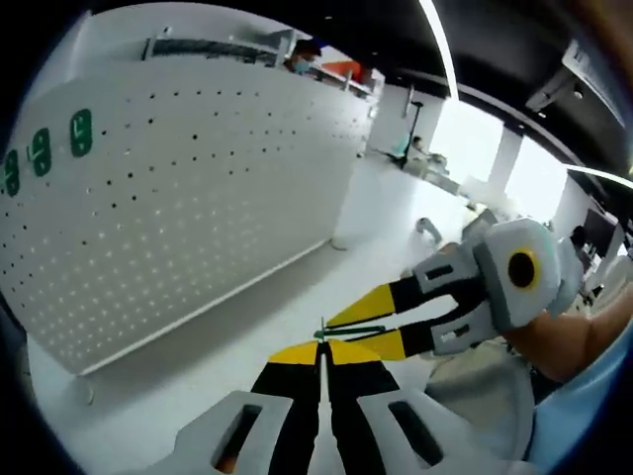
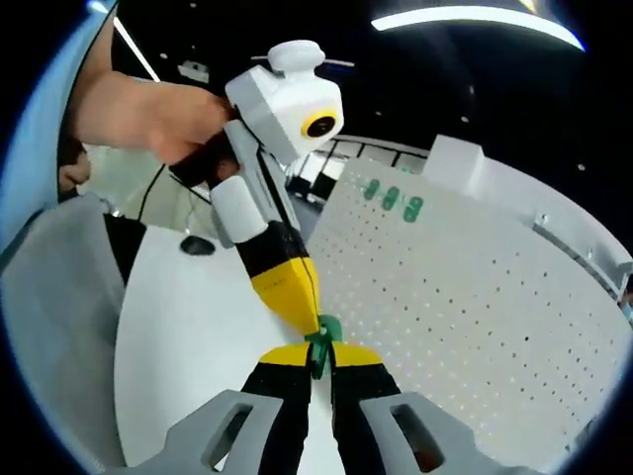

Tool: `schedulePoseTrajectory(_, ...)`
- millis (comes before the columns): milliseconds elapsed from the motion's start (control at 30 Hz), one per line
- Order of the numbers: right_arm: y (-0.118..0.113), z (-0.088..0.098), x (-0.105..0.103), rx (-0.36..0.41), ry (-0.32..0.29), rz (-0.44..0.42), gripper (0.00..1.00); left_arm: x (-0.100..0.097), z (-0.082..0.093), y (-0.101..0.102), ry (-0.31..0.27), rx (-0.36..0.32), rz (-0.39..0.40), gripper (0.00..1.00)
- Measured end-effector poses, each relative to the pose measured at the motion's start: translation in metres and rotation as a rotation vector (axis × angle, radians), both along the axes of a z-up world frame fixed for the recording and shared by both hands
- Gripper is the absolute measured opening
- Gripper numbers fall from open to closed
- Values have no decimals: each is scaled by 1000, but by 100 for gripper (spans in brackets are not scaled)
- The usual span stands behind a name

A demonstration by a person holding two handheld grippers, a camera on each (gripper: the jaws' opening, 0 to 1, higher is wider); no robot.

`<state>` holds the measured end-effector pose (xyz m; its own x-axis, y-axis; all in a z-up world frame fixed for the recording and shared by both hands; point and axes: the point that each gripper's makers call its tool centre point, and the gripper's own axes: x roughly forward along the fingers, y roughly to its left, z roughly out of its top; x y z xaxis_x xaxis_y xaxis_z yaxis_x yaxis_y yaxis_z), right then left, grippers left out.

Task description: Insert the hook assembly into the mounting plate slot until the hook locks in place.

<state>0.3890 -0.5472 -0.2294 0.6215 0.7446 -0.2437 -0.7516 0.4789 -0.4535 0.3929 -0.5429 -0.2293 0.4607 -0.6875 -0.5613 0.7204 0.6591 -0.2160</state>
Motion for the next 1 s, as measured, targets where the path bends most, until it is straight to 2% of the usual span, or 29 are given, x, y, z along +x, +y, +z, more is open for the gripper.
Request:
schedulePoseTrajectory(667, -1, -1, -2, -11, 7, -3, 1, -4, 0, -1, 47, -22, 7, 1)
schedulePoseTrajectory(900, 0, -2, -3, -5, 34, -8, 1, -6, -1, 1, 52, -22, 14, 1)
schedulePoseTrajectory(1000, -1, 0, -2, 5, 39, -14, 1, -6, 1, 0, 36, -23, 14, 2)
